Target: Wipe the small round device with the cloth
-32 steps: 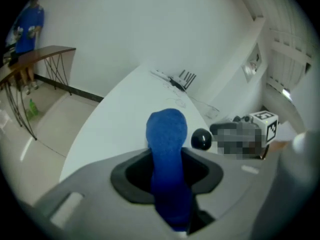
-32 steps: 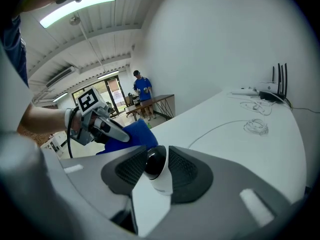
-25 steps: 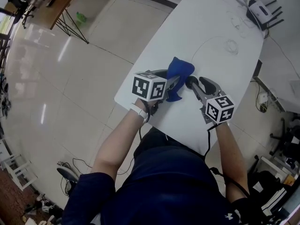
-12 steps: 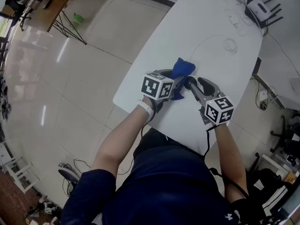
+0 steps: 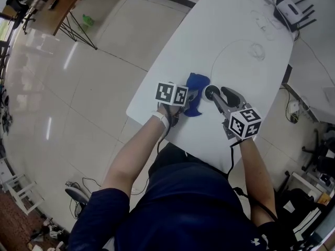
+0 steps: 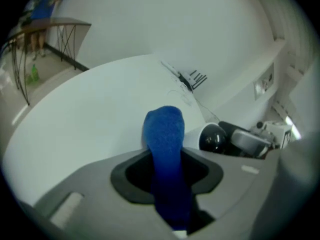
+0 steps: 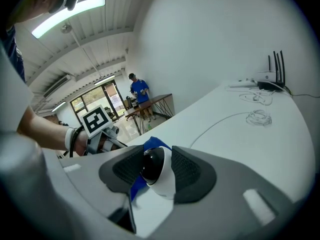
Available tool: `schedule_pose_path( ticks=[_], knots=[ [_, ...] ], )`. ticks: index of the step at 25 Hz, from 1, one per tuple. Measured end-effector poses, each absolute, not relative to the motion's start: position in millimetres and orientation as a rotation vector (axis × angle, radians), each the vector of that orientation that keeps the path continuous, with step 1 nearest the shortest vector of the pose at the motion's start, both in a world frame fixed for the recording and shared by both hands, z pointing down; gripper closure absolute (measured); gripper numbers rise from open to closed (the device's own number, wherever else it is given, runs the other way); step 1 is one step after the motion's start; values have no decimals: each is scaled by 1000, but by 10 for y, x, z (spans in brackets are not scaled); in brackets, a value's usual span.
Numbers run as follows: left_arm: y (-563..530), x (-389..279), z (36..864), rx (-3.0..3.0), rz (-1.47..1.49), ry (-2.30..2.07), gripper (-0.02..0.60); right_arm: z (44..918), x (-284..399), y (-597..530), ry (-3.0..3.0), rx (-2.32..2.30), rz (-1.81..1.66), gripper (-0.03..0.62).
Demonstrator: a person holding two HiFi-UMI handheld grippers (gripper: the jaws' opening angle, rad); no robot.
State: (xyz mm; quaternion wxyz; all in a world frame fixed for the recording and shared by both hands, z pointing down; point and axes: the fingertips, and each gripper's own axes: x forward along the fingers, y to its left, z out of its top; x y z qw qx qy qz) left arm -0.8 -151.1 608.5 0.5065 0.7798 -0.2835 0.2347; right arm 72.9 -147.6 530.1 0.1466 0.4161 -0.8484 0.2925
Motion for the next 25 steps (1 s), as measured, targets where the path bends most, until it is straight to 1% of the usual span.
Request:
schedule_pose_path(
  ticks=[3, 5, 10, 13, 14, 15, 17, 18, 19, 22, 24, 25],
  knots=[
    [-1374, -171, 6018, 1696, 370, -605, 437, 5303, 731, -1457, -2444, 1201, 843, 415],
    [-1257, -325, 5992, 1622, 294, -565, 437, 5300, 732, -1454, -2444, 1203, 849, 414],
    [-1177, -885, 6214, 1602, 365, -689, 431, 5306, 742, -1474, -2442, 1199, 855, 414],
    [-1254, -1048, 6236, 1724, 520, -794, 420, 5322, 759, -1492, -2442, 1201, 853, 414],
    [-1274, -1074, 6246, 1775, 600, -831, 408, 5327, 764, -1496, -2441, 1201, 852, 416],
    [-1294, -1098, 6259, 1822, 686, -873, 377, 5331, 766, -1498, -2441, 1200, 850, 415],
    [-1346, -1166, 6276, 1900, 855, -973, 287, 5338, 762, -1494, -2435, 1195, 841, 414],
    [-1375, -1216, 6270, 1930, 929, -1033, 259, 5341, 756, -1486, -2429, 1191, 832, 416],
    [-1409, -1274, 6256, 1954, 996, -1097, 250, 5340, 753, -1474, -2423, 1188, 814, 416],
    [-1470, -1359, 6174, 2032, 1112, -1240, 259, 5246, 792, -1454, -2425, 1215, 740, 444],
    [-1476, -1350, 6074, 2076, 1074, -1285, 301, 5093, 849, -1447, -2459, 1262, 731, 444],
    [-1491, -1374, 6000, 2078, 1017, -1321, 307, 5015, 885, -1435, -2476, 1284, 737, 444]
  ],
)
